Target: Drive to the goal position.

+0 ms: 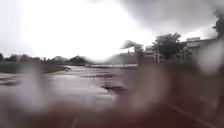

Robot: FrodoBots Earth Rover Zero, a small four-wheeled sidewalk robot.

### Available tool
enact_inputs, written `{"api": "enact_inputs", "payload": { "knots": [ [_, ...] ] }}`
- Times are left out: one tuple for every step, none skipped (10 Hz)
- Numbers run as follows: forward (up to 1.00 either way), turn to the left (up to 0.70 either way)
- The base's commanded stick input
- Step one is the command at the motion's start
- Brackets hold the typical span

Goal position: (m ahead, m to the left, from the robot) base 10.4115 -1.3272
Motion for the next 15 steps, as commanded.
{"api": "enact_inputs", "payload": {
  "knots": [
    [0.45,0.0],
    [0.45,0.0],
    [0.45,0.0],
    [0.45,0.0],
    [0.45,0.0],
    [0.45,0.0],
    [0.45,0.0],
    [0.45,0.0],
    [0.45,0.0],
    [0.45,0.0],
    [0.45,0.0],
    [0.45,0.0],
    [0.45,0.0],
    [0.45,0.0],
    [0.45,0.0]
  ]
}}
